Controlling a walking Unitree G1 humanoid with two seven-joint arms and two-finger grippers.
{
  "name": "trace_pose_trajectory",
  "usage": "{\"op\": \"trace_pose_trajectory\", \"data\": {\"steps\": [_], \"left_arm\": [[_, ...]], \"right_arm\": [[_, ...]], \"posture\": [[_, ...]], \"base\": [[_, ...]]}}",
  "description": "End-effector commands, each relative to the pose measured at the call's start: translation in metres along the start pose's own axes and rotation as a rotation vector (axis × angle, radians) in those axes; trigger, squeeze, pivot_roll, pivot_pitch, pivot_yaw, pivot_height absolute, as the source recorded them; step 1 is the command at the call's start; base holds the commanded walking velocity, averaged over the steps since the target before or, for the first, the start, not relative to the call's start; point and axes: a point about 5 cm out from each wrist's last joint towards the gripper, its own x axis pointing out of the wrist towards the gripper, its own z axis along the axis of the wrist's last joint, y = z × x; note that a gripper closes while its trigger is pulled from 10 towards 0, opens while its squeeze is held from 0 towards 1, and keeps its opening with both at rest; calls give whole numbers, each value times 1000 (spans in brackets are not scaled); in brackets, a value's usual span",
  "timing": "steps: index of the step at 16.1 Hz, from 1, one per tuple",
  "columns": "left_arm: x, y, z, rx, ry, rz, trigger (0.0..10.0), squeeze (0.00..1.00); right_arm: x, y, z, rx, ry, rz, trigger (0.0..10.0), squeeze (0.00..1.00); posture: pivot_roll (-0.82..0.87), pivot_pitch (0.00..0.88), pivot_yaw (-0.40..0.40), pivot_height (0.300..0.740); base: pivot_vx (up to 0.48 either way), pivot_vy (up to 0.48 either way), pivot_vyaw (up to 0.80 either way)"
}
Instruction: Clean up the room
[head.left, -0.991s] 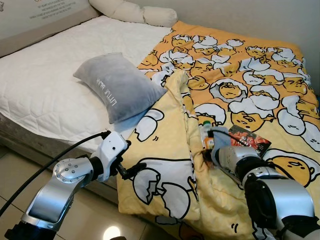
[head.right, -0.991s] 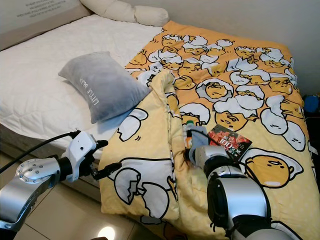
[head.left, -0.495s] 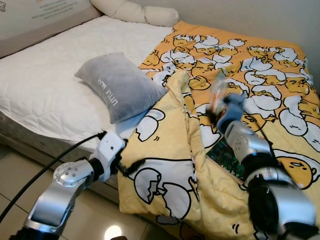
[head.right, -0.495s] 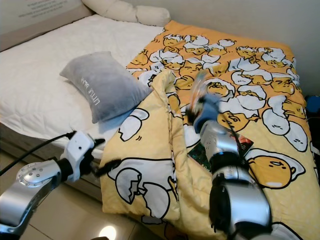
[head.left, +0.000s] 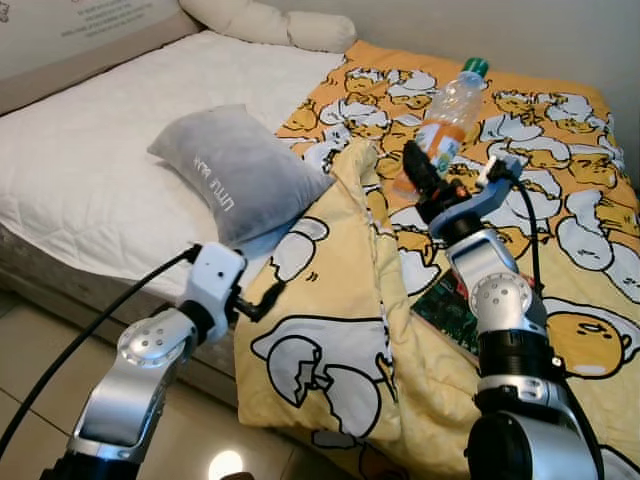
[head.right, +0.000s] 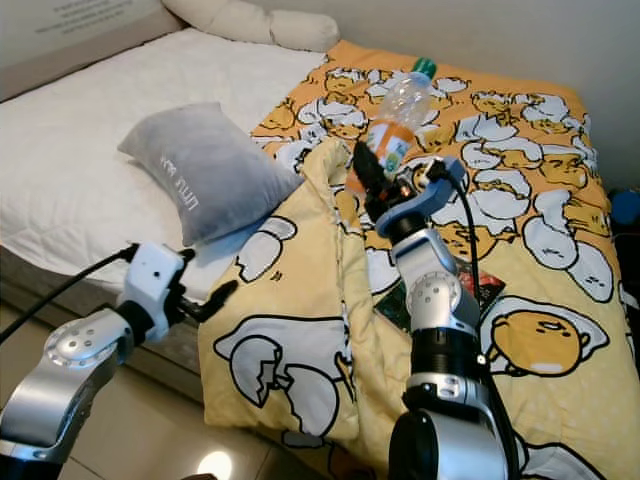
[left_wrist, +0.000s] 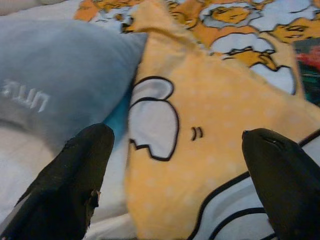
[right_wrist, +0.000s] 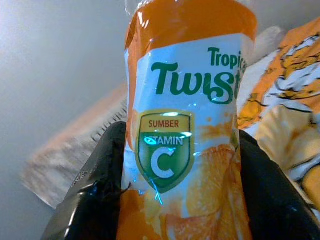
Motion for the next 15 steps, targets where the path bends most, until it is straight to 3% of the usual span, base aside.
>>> {"op": "trace_pose_trajectory", "data": {"steps": [1, 4, 5, 8, 10, 12, 15], "left_arm": [[-2, 4, 6, 19, -31, 39, 10000, 0], [-7, 4, 7, 28, -50, 110, 10000, 0], [-15, 1, 5, 40, -41, 146, 10000, 0], [-15, 5, -5, 51, 13, 208, 10000, 0], [-14, 9, -2, -5, -6, 251, 10000, 0], [-14, 8, -7, -48, 6, 281, 10000, 0], [-11, 14, -9, -37, 26, 304, 10000, 0]], "right_arm": [[-1, 3, -4, -33, 31, -6, 10000, 0], [-19, 2, -19, -107, 98, -45, 10000, 0], [-32, 1, -30, -233, 141, -120, 10000, 0], [-48, 4, -45, -445, 182, -152, 10000, 0], [-68, -4, -57, -446, 210, -260, 10000, 0], [-74, -9, -59, -451, 221, -297, 10000, 0], [-82, -6, -66, -408, 244, -320, 10000, 0]], "posture": [[101, 0, -35, 740], [109, 0, -59, 740], [113, 0, -63, 740], [95, 0, -53, 740], [74, 0, -31, 740], [75, 0, -13, 740], [70, 0, -15, 740]], "base": [[0, 0, 0], [0, 0, 267], [0, 0, 800], [0, 0, 800], [0, 0, 800], [0, 0, 800], [0, 0, 800]]}}
